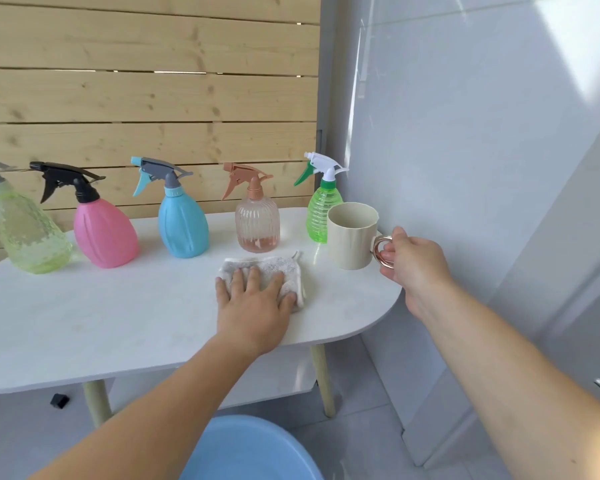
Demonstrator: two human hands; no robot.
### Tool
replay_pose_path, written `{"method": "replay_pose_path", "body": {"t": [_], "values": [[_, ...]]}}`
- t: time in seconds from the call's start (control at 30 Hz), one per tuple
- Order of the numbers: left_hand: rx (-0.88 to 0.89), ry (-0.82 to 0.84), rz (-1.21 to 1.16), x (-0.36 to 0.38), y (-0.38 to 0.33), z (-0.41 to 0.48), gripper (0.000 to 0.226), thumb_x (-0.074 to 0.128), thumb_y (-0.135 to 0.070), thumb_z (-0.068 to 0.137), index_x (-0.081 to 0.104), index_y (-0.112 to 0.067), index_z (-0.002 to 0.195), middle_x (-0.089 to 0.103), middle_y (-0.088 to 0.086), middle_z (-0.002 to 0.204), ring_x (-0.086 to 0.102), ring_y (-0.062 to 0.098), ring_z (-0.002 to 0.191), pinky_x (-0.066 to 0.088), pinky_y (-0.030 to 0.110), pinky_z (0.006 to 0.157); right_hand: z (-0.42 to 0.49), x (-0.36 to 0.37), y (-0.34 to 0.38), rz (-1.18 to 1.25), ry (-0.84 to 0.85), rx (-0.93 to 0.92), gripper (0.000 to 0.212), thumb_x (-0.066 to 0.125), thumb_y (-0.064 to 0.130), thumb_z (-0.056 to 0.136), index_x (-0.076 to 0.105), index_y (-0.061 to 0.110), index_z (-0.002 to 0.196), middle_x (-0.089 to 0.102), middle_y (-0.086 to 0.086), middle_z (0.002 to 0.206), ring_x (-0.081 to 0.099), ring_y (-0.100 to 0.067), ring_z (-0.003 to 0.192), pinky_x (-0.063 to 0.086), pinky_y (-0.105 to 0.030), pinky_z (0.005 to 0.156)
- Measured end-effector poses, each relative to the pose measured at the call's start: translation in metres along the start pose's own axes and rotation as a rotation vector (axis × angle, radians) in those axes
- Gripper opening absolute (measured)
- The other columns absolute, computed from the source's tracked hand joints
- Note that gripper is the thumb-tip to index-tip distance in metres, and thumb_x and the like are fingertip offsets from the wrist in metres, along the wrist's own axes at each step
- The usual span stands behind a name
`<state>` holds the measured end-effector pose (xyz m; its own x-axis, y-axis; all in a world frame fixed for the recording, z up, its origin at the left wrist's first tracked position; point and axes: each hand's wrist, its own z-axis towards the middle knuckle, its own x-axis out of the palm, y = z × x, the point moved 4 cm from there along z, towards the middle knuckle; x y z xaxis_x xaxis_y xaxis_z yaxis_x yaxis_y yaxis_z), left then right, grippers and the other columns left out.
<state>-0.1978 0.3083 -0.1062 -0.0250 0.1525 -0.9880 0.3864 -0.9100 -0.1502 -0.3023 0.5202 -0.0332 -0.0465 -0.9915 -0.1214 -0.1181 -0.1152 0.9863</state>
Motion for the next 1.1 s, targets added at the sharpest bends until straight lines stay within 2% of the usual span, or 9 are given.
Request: {"method": "replay_pose_path", "body": {"t": [0.1,0.23,0.37,0.47,0.57,0.7,0.83,0.97,1.1], "values": [[0.077,0.039,-0.040,0.001,-0.020,0.007,0.055,0.017,-0.059,0.105,0.017,-0.045,0.159,0.005,0.005,0.172,-0.003,0.036,0.157,-0.009,0.057,0.125,0.001,-0.004,0.000,0.000,-0.007,0.006,0.040,0.048,0.037,0.101,0.060,0.011,0.073,0.062,-0.008,0.078,0.058,-0.025,0.076,0.052,-0.056,0.094],[0.142,0.015,-0.130,0.002,-0.050,0.021,0.050,0.018,-0.053,0.108,0.033,-0.044,0.154,0.013,0.002,0.171,0.002,0.031,0.158,-0.007,0.053,0.126,0.005,-0.006,0.000,0.029,-0.025,0.009,0.040,0.049,0.036,0.101,0.059,0.012,0.069,0.060,-0.006,0.075,0.055,-0.024,0.076,0.051,-0.057,0.094],[0.257,0.012,-0.183,0.006,-0.086,0.028,0.050,0.017,-0.052,0.108,0.028,-0.045,0.156,0.016,0.002,0.171,0.004,0.028,0.158,-0.006,0.049,0.126,0.011,-0.003,0.002,0.052,-0.035,-0.004,0.040,0.049,0.034,0.100,0.059,0.012,0.068,0.059,-0.006,0.074,0.055,-0.023,0.075,0.051,-0.058,0.093],[0.383,0.036,-0.112,0.012,-0.102,0.023,0.051,0.018,-0.055,0.107,0.027,-0.045,0.156,0.014,0.001,0.171,0.003,0.027,0.158,-0.006,0.050,0.126,0.016,-0.002,0.002,0.063,-0.044,-0.018,0.040,0.049,0.035,0.100,0.060,0.013,0.068,0.060,-0.007,0.075,0.055,-0.023,0.075,0.051,-0.058,0.092],[0.437,0.067,-0.021,0.013,-0.093,0.018,0.053,0.024,-0.058,0.106,0.024,-0.046,0.157,0.009,-0.002,0.172,0.002,0.027,0.158,-0.005,0.056,0.125,0.018,-0.001,0.001,0.063,-0.050,-0.039,0.040,0.049,0.035,0.100,0.060,0.014,0.067,0.061,-0.006,0.075,0.056,-0.023,0.077,0.051,-0.058,0.092],[0.423,0.079,0.024,0.009,-0.070,0.009,0.051,0.025,-0.054,0.107,0.024,-0.046,0.157,0.009,-0.006,0.171,0.004,0.023,0.158,0.004,0.063,0.123,0.017,-0.002,-0.005,0.029,-0.039,-0.039,0.041,0.049,0.036,0.100,0.060,0.015,0.067,0.061,-0.006,0.075,0.057,-0.023,0.079,0.051,-0.058,0.093],[0.390,0.041,0.056,0.005,-0.045,-0.005,0.050,0.025,-0.049,0.109,0.022,-0.042,0.159,0.011,-0.006,0.171,0.007,0.023,0.158,0.009,0.053,0.126,0.013,-0.004,-0.014,-0.003,0.002,0.005,0.040,0.047,0.037,0.101,0.060,0.012,0.073,0.061,-0.007,0.079,0.058,-0.023,0.075,0.052,-0.055,0.095],[0.318,-0.021,0.099,-0.003,-0.004,-0.016,0.050,0.027,-0.047,0.109,0.026,-0.039,0.159,0.017,-0.003,0.170,0.013,0.023,0.157,0.015,0.042,0.126,0.008,0.000,-0.021,-0.003,0.065,0.029,0.036,0.047,0.033,0.101,0.059,0.010,0.076,0.061,-0.006,0.083,0.061,-0.023,0.080,0.055,-0.048,0.095],[0.204,-0.052,0.113,-0.012,0.047,-0.029,0.052,0.023,-0.050,0.108,0.031,-0.037,0.157,0.024,-0.002,0.167,0.018,0.022,0.155,0.020,0.039,0.125,0.006,0.008,-0.031,-0.007,0.132,0.053,0.031,0.049,0.030,0.101,0.060,0.009,0.082,0.061,-0.005,0.082,0.065,-0.024,0.083,0.057,-0.047,0.091]]}}
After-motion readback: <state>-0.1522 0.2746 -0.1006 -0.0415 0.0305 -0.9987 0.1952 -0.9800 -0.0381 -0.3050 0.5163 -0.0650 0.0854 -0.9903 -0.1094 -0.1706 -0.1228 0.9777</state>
